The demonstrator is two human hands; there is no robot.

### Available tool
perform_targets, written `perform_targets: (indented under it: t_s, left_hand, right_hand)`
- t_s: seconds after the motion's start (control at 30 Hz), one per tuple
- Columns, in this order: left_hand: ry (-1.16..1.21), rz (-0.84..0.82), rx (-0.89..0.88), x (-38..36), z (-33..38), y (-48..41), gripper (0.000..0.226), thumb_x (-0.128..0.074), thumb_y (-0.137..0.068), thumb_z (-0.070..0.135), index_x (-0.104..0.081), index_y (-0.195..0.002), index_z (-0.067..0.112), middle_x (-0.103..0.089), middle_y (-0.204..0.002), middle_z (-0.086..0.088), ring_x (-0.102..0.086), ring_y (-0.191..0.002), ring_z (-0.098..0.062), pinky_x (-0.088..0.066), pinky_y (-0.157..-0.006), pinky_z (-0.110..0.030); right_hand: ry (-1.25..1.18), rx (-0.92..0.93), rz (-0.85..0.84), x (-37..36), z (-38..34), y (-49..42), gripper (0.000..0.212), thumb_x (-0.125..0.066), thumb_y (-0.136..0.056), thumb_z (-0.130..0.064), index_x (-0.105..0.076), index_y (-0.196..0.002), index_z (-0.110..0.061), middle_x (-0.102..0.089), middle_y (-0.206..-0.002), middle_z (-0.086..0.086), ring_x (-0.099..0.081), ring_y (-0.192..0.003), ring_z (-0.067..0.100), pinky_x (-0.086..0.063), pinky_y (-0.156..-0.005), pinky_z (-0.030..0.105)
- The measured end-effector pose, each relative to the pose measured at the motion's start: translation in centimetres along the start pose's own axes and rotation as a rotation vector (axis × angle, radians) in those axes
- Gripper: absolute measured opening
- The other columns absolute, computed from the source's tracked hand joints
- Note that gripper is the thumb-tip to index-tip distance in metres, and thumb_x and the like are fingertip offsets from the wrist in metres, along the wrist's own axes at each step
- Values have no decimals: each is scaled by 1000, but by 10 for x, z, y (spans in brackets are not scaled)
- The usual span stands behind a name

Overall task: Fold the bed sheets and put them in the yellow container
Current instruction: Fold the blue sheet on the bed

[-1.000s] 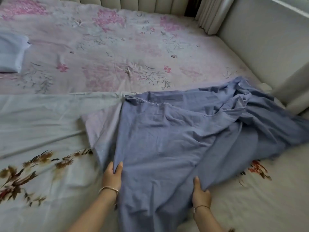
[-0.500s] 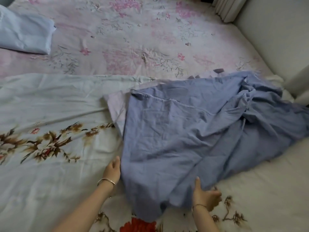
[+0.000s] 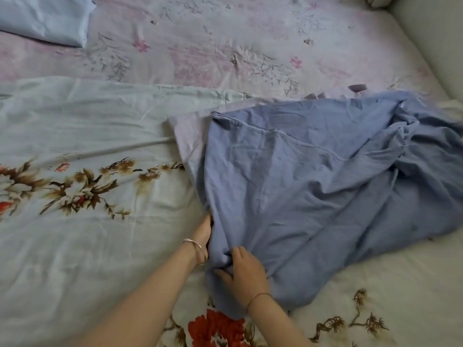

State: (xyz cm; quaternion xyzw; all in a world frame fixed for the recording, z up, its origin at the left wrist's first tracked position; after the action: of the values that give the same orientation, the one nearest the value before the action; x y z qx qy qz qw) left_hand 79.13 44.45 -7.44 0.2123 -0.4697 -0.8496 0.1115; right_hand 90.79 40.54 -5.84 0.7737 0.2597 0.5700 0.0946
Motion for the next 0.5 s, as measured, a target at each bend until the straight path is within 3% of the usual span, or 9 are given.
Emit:
perform_targets:
  t_s: [0.07, 0.13, 0.2, 0.3, 0.37, 0.43, 0.5]
  left_hand:
    - [-46, 58, -66, 1, 6, -1, 56, -36, -95, 51, -48, -131, 9, -53, -133, -13, -52, -121, -33, -47, -93, -39]
    - [93, 143, -210, 9, 25, 0, 60, -42, -90, 57, -51, -130, 13, -57, -131, -9, -56, -116, -27, -46, -99, -41]
    - [89, 233, -423, 15, 56, 19, 51, -39, -96, 47, -51, -129, 10, -56, -128, -4, -54, -116, -20, -43, -100, -34]
    - [-188, 350, -716, 24, 94, 40, 37, -35, -101, 28, -54, -120, 3, -52, -107, 1, -48, -101, -11, -33, -79, -14]
    - [-348, 381, -651, 41, 90, 23, 34, -33, -102, 22, -54, -117, -1, -53, -106, -3, -49, -101, -15, -31, -75, -19]
    - [-514, 370, -418, 68, 63, -5, 34, -33, -102, 20, -56, -110, -4, -60, -113, -15, -55, -106, -27, -36, -77, -28]
    - [-607, 375, -292, 91, 41, -21, 36, -38, -101, 27, -60, -95, 0, -65, -106, -24, -61, -94, -32, -39, -69, -31]
  right_hand:
    - [-298, 26, -66, 13, 3, 0, 21, -54, -91, -38, -59, -96, -18, -62, -91, 1, -55, -79, 3, -46, -72, 28]
    - [-600, 62, -23, 54, 0, 8, 32, -60, -88, -42, -58, -78, -11, -59, -71, 5, -50, -65, -1, -40, -61, 23]
    - [-817, 133, -21, 101, -4, 20, 35, -60, -88, -38, -60, -75, -6, -59, -65, -2, -51, -65, -1, -39, -60, 18]
    - [-924, 228, -201, 122, -11, 35, 16, -63, -87, -21, -65, -73, -15, -59, -68, -12, -52, -68, -2, -41, -62, 16]
    - [-842, 139, -264, 90, -6, 36, 13, -68, -85, -27, -66, -78, -16, -62, -73, -13, -53, -73, -4, -44, -65, 19]
    - [-634, 73, -360, 44, 4, 31, 40, -71, -74, -54, -62, -87, -17, -62, -80, -8, -52, -76, -2, -49, -74, 30]
    - [-460, 45, -502, 7, 11, 24, 35, -71, -74, -55, -51, -84, -27, -55, -78, -8, -47, -68, -1, -48, -78, 27]
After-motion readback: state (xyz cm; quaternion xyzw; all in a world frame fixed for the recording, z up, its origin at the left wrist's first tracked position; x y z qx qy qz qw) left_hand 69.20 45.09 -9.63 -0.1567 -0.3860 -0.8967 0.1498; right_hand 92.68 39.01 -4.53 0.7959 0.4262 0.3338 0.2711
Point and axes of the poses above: each hand's wrist, its own y-axis away from the middle knuckle, its own x-axis out of the back of the hand, z = x × y, the point moved 5 cm from there along -y, towards the middle knuckle
